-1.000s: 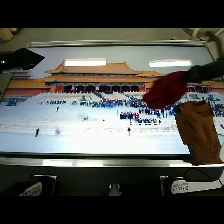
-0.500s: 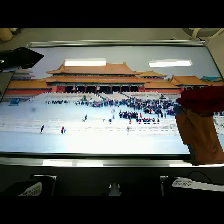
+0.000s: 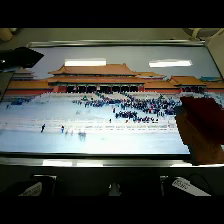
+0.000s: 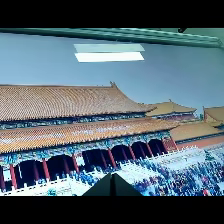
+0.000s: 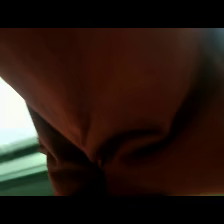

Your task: Fold the shirts.

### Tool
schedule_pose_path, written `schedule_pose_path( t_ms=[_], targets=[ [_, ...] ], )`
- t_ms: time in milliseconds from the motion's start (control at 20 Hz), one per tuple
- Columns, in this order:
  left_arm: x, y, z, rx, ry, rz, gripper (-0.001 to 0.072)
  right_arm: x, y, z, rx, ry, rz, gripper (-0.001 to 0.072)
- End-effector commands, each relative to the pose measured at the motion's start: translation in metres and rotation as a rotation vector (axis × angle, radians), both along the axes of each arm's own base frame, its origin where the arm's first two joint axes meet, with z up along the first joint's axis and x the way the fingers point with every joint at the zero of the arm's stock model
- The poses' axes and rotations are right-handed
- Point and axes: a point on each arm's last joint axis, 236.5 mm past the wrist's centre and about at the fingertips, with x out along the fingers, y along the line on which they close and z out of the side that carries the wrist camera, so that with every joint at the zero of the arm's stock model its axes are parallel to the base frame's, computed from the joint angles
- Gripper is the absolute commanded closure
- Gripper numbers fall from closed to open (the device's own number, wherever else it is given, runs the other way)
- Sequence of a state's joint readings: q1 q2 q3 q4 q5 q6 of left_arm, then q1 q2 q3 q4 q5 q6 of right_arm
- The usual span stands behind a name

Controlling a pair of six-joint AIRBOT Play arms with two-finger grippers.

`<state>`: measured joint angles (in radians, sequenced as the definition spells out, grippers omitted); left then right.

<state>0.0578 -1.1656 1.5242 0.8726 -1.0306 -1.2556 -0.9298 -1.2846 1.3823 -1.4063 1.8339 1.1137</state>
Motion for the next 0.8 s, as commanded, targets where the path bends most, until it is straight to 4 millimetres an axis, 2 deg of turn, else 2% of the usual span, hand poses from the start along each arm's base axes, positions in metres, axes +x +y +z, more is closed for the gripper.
schedule_pose_path(
  t_ms=[0, 50, 100, 150, 200, 250, 300, 350, 400, 450, 500, 550, 600, 650, 700, 750],
  targets=[
    [-0.001, -0.008, 0.0, 0.011, -0.009, -0.024, 0.0682, -0.05, 0.007, -0.049, -0.021, 0.179, -0.006, 0.0687],
    [-0.003, -0.013, 0.0, 0.019, -0.016, -0.04, 0.0682, -0.047, 0.006, -0.055, -0.027, 0.163, -0.015, 0.0529],
    [-0.004, -0.016, 0.0, 0.018, -0.015, -0.047, 0.0682, -0.04, 0.003, -0.056, -0.041, 0.131, -0.003, 0.0255],
    [-0.004, -0.019, 0.001, 0.018, -0.016, -0.052, 0.0682, -0.032, -0.006, -0.053, -0.078, 0.093, 0.014, 0.0028],
    [-0.005, -0.019, 0.002, 0.018, -0.018, -0.053, 0.0682, -0.022, -0.022, -0.042, -0.144, 0.052, 0.027, 0.002],
    [-0.006, -0.019, 0.005, 0.019, -0.026, -0.052, 0.0682, -0.01, -0.044, -0.023, -0.236, -0.002, 0.031, 0.0021],
    [-0.005, -0.017, 0.011, 0.019, -0.04, -0.049, 0.0683, 0.014, -0.068, 0.008, -0.351, -0.106, 0.021, 0.0029],
    [-0.002, -0.016, 0.021, 0.016, -0.073, -0.037, 0.0684, 0.043, -0.087, 0.046, -0.464, -0.232, 0.022, 0.0032],
    [0.006, -0.013, 0.032, 0.035, -0.119, -0.011, 0.0684, 0.081, -0.097, 0.094, -0.588, -0.385, 0.056, 0.0032],
    [0.016, -0.004, 0.036, 0.087, -0.151, 0.041, 0.0685, 0.118, -0.091, 0.138, -0.687, -0.522, 0.124, 0.0032],
    [0.029, 0.011, 0.029, 0.157, -0.137, 0.125, 0.0686, 0.154, -0.07, 0.176, -0.757, -0.642, 0.207, 0.0034],
    [0.04, 0.026, 0.014, 0.239, -0.094, 0.202, 0.0686, 0.185, -0.038, 0.199, -0.788, -0.73, 0.291, 0.0051],
    [0.049, 0.042, -0.012, 0.331, -0.021, 0.276, 0.0685, 0.214, 0.004, 0.208, -0.778, -0.799, 0.38, 0.0053],
    [0.052, 0.052, -0.043, 0.407, 0.071, 0.31, 0.0683, 0.236, 0.049, 0.203, -0.72, -0.838, 0.449, 0.0066],
    [0.048, 0.056, -0.081, 0.463, 0.198, 0.301, 0.0653, 0.252, 0.094, 0.188, -0.637, -0.842, 0.522, 0.0089],
    [0.033, 0.058, -0.125, 0.499, 0.372, 0.27, 0.0469, 0.26, 0.142, 0.162, -0.536, -0.805, 0.625, 0.0088]
  ],
)
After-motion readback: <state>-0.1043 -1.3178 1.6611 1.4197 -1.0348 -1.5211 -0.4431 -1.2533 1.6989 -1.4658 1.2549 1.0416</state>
